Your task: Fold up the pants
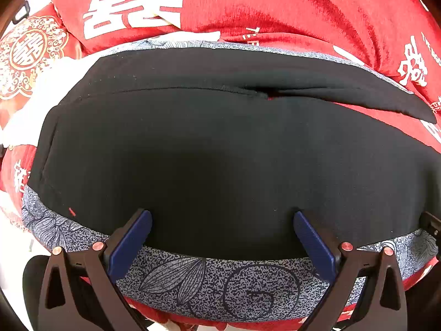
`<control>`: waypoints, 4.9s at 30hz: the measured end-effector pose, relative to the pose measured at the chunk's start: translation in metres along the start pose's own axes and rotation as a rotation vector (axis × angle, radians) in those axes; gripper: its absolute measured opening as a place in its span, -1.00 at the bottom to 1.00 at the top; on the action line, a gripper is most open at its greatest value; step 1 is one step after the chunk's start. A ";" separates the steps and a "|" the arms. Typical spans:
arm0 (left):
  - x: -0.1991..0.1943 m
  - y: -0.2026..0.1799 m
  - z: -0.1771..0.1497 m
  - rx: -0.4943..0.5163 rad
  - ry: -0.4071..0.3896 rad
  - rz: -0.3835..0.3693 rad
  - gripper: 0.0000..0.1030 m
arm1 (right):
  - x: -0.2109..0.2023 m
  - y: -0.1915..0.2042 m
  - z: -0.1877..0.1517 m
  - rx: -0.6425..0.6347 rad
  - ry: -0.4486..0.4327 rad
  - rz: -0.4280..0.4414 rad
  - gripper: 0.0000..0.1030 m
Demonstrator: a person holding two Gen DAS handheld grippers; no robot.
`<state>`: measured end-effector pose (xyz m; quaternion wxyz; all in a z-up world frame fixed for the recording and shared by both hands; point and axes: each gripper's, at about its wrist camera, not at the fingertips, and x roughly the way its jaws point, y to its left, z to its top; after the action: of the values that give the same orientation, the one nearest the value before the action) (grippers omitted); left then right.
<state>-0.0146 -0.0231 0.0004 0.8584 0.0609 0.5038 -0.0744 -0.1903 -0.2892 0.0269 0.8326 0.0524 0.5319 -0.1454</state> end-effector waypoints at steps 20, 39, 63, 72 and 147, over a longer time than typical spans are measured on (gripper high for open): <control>0.005 0.001 0.012 0.014 0.077 -0.011 1.00 | 0.001 -0.001 -0.001 0.010 0.001 -0.005 1.00; -0.004 0.042 0.055 -0.003 0.039 0.060 1.00 | -0.034 0.072 0.071 -0.171 -0.092 0.205 1.00; 0.060 0.092 0.131 -0.147 0.133 0.022 1.00 | 0.172 0.232 0.302 -0.819 0.298 0.735 0.98; 0.041 0.109 0.135 -0.228 0.112 -0.023 1.00 | 0.106 0.256 0.260 -1.007 0.117 0.567 -0.73; -0.015 0.214 -0.032 -0.606 0.186 -0.111 0.71 | -0.029 0.256 0.042 -0.565 -0.169 0.352 0.57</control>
<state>-0.0092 0.1940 0.0044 0.7824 -0.2185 0.5820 0.0381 -0.0887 -0.0505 0.0535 0.8676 -0.1013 0.4632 0.1499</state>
